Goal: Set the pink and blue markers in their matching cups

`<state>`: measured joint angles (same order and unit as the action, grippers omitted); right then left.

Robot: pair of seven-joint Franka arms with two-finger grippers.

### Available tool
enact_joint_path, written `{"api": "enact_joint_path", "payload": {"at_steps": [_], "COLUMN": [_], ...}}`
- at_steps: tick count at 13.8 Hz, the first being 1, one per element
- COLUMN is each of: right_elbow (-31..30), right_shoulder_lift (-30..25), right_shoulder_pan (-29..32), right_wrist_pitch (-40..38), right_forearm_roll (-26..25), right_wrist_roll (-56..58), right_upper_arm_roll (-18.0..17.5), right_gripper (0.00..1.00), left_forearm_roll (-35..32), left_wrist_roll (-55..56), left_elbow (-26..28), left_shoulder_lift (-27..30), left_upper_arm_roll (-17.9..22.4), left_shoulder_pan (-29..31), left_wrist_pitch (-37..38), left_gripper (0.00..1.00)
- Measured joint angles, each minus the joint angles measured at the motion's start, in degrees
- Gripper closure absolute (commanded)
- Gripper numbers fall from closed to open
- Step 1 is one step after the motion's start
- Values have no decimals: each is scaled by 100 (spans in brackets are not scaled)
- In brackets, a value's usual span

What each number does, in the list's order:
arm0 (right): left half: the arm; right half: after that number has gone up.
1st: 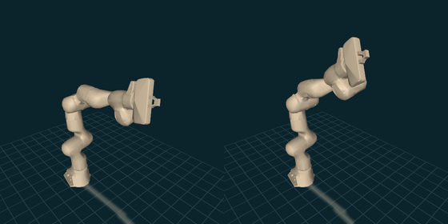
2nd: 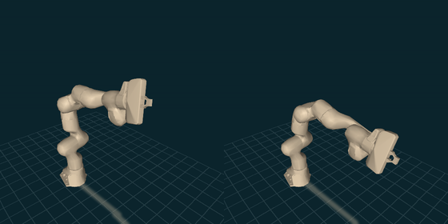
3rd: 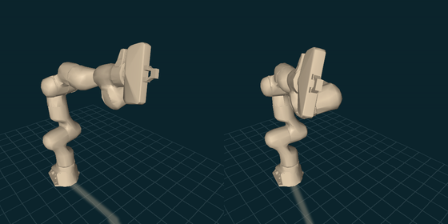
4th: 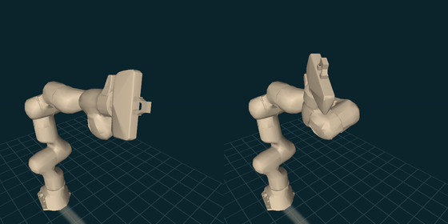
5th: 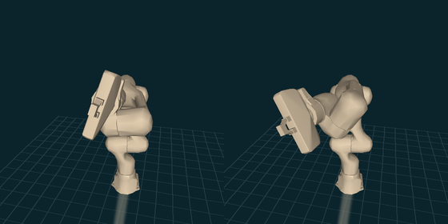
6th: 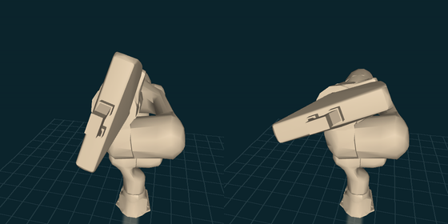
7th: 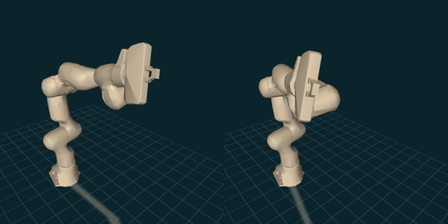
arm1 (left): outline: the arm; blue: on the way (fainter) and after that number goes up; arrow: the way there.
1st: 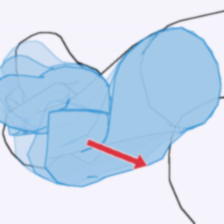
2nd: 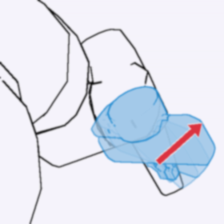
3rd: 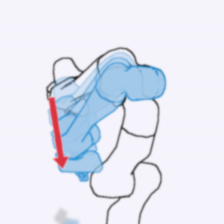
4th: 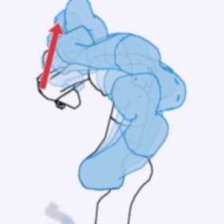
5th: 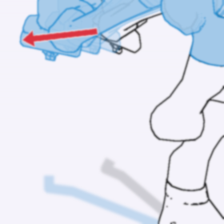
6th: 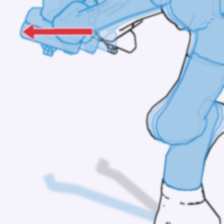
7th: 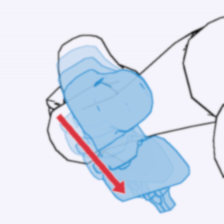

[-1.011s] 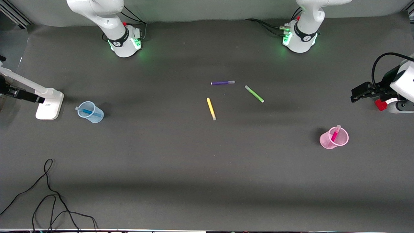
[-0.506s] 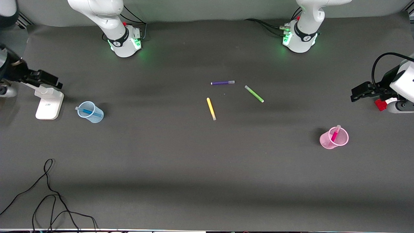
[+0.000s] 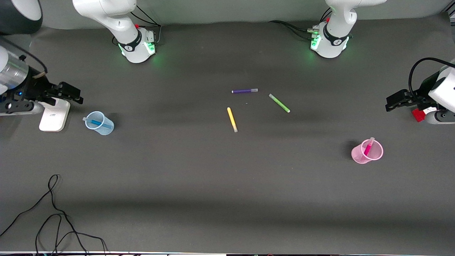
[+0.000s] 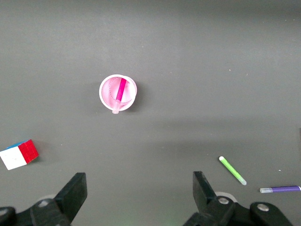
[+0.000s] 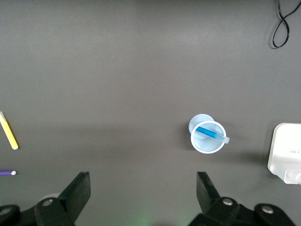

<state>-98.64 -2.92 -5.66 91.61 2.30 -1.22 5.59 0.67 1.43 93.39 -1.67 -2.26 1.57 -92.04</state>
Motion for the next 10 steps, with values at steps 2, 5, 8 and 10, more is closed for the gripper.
{"api": "enact_joint_path", "payload": {"at_steps": [2, 5, 8, 10], "right_elbow": [213, 345, 363, 405], "right_shoulder_lift": [84, 86, 92, 104], "right_shoulder_pan": [202, 355, 317, 292], "right_wrist_pitch": [-180, -302, -338, -380], "right_forearm_roll": [116, 267, 330, 336], "right_wrist_roll": [112, 264, 264, 265], "right_upper_arm_roll": [29, 25, 2, 2], "right_gripper": [0, 0, 0, 0], "left_forearm_roll": [0, 0, 0, 0], "left_wrist_roll": [0, 0, 0, 1], "left_elbow": [0, 0, 3, 10], "left_shoulder_lift": [0, 0, 0, 0], "left_upper_arm_roll": [1, 1, 1, 2], "left_shoulder_pan": [0, 0, 0, 0], "left_wrist_pitch": [0, 0, 0, 0], "left_gripper": [0, 0, 0, 0]}}
